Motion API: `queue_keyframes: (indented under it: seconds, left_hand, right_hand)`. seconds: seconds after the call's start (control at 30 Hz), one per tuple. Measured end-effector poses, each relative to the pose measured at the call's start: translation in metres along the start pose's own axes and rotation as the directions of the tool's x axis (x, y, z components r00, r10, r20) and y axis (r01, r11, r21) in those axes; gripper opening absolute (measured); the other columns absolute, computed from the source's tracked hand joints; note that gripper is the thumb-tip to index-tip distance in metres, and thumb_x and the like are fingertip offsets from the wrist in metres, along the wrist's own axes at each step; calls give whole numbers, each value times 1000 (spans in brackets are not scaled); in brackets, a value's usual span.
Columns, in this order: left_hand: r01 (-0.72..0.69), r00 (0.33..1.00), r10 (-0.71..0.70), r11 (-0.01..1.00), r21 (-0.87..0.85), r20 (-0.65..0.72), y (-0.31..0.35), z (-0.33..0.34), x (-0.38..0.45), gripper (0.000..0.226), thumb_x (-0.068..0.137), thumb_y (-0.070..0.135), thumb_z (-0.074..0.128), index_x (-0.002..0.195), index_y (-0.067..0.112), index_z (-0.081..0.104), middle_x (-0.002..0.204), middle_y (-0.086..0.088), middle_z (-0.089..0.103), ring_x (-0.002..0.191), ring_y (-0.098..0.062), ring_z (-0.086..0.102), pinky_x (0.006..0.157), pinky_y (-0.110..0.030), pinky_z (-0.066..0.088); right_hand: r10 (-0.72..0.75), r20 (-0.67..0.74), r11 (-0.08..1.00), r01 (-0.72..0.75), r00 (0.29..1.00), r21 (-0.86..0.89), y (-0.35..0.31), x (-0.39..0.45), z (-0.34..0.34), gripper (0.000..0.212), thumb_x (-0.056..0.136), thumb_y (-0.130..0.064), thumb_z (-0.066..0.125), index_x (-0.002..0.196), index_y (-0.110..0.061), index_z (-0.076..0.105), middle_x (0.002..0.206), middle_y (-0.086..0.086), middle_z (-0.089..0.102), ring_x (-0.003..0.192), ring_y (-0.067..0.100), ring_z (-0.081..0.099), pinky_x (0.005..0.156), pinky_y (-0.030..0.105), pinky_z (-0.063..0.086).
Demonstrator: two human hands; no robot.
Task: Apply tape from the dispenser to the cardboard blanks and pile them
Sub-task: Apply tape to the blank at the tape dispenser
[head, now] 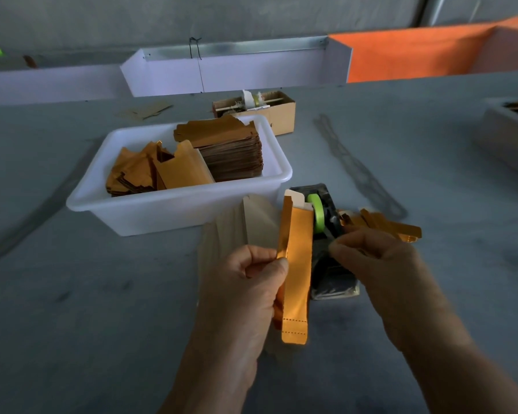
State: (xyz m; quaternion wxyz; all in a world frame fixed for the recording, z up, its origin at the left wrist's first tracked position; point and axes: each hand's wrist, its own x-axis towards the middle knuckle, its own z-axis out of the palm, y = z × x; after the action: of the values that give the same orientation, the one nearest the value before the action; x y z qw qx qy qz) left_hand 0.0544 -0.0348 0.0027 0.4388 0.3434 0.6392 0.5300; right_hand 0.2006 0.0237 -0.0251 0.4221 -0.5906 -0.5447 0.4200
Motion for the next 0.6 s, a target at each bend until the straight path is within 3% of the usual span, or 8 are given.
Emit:
queue_keyframes:
  seconds: [0.07,0.17,0.33,0.47,0.6]
  left_hand:
    - [6,1000,-6,1000,-1,-3,-1,0,0,10,85,8,65,76,12,67,48,9,58,37,-1,47,36,-14,36]
    - [13,1000,-13,1000,4,12,0,-2,-1,10,86,9,64,77,12,66,47,9,57,36,0,47,35,-14,36]
    - [23,998,-21,999,-34,66,2,-3,-2,9,86,10,64,77,12,66,52,5,55,37,0,44,35,-14,33]
    - [-5,993,9,999,-39,121,3,0,-2,9,86,12,65,77,15,66,53,7,57,40,1,46,37,-12,32]
    - [-2,985,12,998,-60,173,5,10,0,11,85,12,66,77,20,64,55,9,60,41,4,49,36,-10,32]
  right_hand:
    - [-15,-48,995,20,999,94,-2,-3,0,5,80,-19,68,77,-21,70,103,-10,64,95,9,60,74,23,45]
    - [-20,-75,990,30,997,139,-1,-13,-5,9,80,-21,67,72,-19,69,102,-16,65,89,-1,59,67,15,39]
    - [-57,-93,998,54,994,-29,8,-29,-6,14,79,-18,69,66,-21,67,109,-20,58,85,-14,55,65,11,36]
    - [-123,-108,982,105,987,-158,11,-33,0,16,80,-17,67,65,-21,65,116,-13,56,100,4,56,76,21,41]
    - [-116,-148,988,99,982,-116,13,-36,5,15,78,-21,68,64,-24,65,114,-16,58,102,13,60,83,35,49]
